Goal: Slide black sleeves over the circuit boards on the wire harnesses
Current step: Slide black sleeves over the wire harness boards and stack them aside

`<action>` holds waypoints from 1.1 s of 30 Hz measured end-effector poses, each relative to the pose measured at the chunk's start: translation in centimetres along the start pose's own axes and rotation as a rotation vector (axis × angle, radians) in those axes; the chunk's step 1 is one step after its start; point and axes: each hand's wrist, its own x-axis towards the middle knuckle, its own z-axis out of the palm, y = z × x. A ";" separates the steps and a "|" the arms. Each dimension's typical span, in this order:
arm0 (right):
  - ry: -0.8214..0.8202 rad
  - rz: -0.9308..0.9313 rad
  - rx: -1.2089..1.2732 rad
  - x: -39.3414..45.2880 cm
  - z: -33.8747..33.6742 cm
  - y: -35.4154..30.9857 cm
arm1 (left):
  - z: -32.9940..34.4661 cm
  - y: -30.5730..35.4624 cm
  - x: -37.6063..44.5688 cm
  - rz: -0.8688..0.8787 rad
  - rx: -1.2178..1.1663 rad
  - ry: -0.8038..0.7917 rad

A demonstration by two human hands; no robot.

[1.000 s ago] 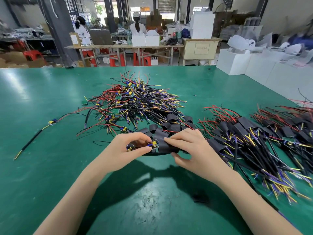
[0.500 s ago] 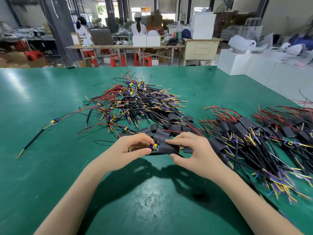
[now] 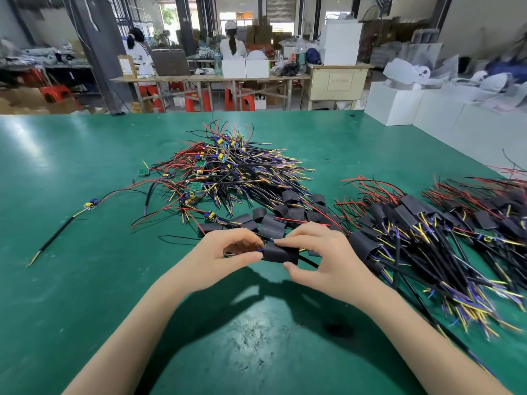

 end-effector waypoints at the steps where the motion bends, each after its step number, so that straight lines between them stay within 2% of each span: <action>1: 0.016 -0.001 -0.008 0.0 0.0 0.0 | 0.1 0.0 0.1 -0.012 -0.037 0.020; 6: 0.095 0.030 0.075 0.3 -0.1 0.2 | 0.0 0.4 0.2 -0.029 -0.248 0.068; 15: 0.048 0.072 0.160 0.2 0.4 0.5 | 0.6 0.0 0.2 -0.027 -0.247 0.077; 20: 0.120 -0.019 0.133 0.3 0.4 0.4 | 0.7 -0.1 0.2 -0.046 -0.275 0.155; 24: 0.094 -0.086 0.116 0.2 0.5 0.4 | 1.0 0.0 0.2 -0.069 -0.285 0.116; 29: 0.137 -0.147 0.093 0.2 0.6 0.3 | 0.5 0.4 0.2 -0.069 -0.331 0.135; 33: 0.108 -0.180 -0.001 0.3 0.7 0.4 | 1.2 0.4 0.2 -0.058 -0.329 0.120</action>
